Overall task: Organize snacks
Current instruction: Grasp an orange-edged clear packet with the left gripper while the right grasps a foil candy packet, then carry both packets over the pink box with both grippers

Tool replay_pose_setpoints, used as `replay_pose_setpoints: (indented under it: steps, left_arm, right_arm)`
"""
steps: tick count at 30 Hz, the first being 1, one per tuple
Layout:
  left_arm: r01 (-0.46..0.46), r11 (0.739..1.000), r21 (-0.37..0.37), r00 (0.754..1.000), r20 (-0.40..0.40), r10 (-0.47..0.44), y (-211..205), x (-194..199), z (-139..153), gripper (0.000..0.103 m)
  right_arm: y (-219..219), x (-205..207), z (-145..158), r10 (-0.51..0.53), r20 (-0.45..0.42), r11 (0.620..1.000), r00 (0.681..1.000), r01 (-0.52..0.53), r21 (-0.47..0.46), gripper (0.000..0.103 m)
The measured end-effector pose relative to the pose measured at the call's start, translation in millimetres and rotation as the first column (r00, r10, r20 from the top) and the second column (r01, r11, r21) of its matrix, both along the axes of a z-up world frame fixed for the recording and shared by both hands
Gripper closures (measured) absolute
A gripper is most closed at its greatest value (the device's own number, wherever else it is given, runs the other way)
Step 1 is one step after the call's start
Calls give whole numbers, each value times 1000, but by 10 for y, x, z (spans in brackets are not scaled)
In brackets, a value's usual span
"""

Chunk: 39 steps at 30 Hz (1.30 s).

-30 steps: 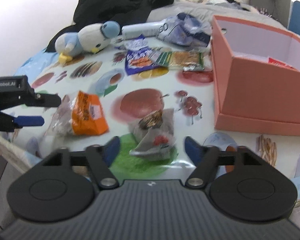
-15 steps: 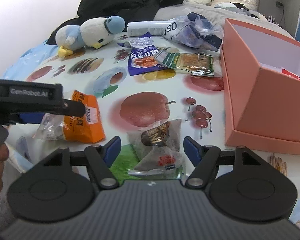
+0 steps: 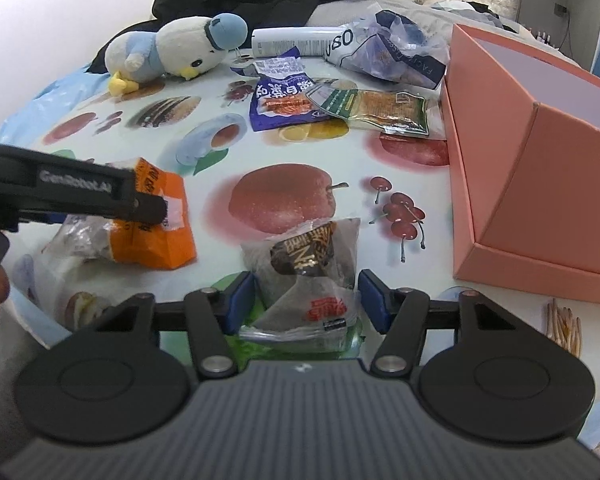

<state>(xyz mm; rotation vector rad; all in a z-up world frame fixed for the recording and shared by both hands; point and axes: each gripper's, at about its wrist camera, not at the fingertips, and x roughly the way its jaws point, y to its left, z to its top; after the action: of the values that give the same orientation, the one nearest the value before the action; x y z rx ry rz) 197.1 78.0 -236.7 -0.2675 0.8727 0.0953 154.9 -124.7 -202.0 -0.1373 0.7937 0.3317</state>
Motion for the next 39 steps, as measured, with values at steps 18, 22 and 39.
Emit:
replay_pose_setpoints:
  steps: [18,22,39]
  left_arm:
    - [70,996,-48,997,38,-68,-58,-217,405,41]
    - [90,994,-63,995,55,-86,-102,-309,580,41]
    - [214,975,-58,966,160,-202,-615,-646,1297,41]
  right_arm:
    - [-174,-125,249,-50,22,998,998,49,39,58]
    - [-231,-179,400,-67,43,996,997,64,66,58]
    - [-683,-590,1098,-162,126,976,979,140,164,58]
